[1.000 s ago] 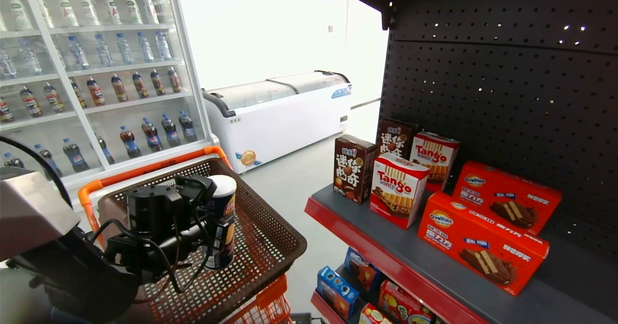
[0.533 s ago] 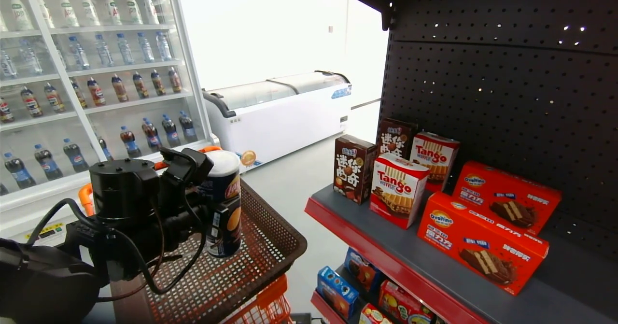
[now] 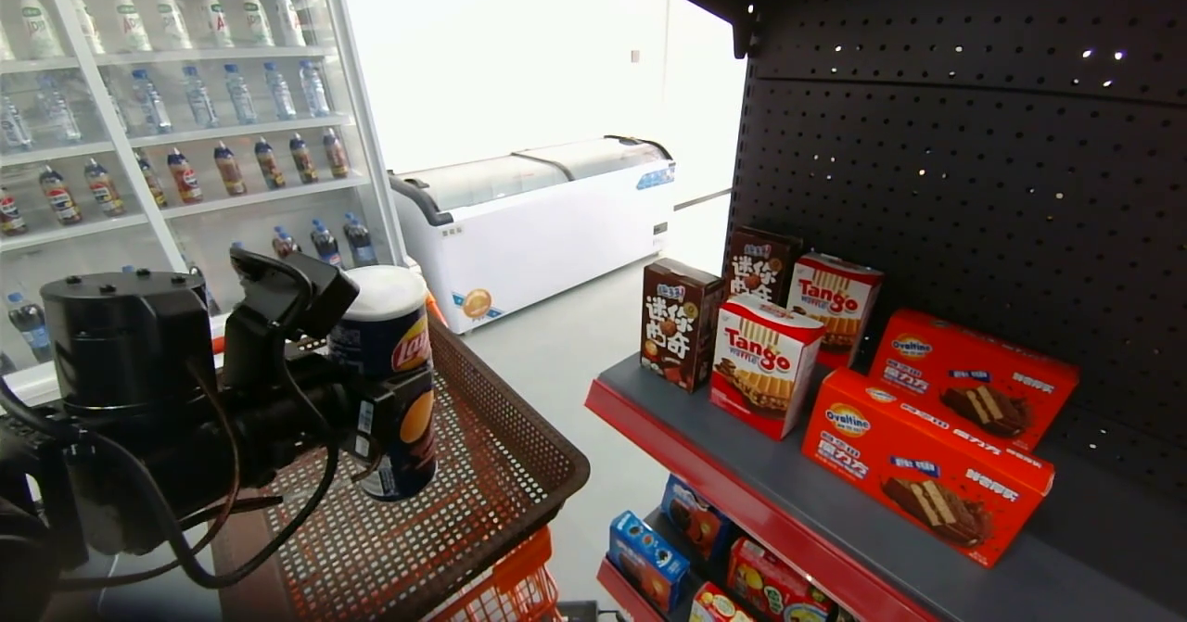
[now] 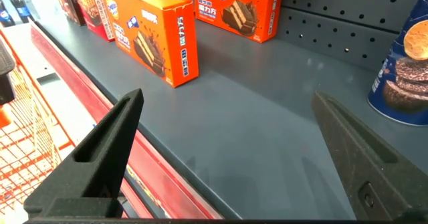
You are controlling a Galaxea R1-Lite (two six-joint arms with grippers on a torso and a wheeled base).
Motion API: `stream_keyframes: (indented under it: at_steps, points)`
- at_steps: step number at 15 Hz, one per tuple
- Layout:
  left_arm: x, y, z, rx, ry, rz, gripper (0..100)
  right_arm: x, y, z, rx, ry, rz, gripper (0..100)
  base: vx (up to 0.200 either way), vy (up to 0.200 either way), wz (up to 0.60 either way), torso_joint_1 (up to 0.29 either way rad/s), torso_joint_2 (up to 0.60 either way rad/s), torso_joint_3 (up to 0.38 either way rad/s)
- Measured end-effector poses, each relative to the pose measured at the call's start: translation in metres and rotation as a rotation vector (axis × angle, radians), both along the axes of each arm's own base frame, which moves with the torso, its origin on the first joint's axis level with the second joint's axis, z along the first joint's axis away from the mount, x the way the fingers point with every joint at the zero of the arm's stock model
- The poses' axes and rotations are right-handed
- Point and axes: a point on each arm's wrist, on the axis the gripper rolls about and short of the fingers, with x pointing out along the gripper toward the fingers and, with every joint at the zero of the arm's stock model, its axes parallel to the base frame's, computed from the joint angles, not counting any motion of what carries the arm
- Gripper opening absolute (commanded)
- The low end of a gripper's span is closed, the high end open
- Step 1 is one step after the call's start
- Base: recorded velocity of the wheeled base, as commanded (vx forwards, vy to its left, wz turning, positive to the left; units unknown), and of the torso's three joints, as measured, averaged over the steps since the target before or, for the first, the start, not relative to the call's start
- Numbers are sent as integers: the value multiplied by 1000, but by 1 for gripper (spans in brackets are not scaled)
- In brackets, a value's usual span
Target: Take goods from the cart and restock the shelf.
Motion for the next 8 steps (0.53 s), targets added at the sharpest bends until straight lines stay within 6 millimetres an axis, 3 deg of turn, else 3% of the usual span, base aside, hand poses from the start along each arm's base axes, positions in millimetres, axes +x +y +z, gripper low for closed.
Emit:
stream_keyframes:
  at_steps: [8]
  points:
    - [-33,9,46,-103,-70,-66,0,0,0,0,0,0,0,100,0,0,0,0,0,0]
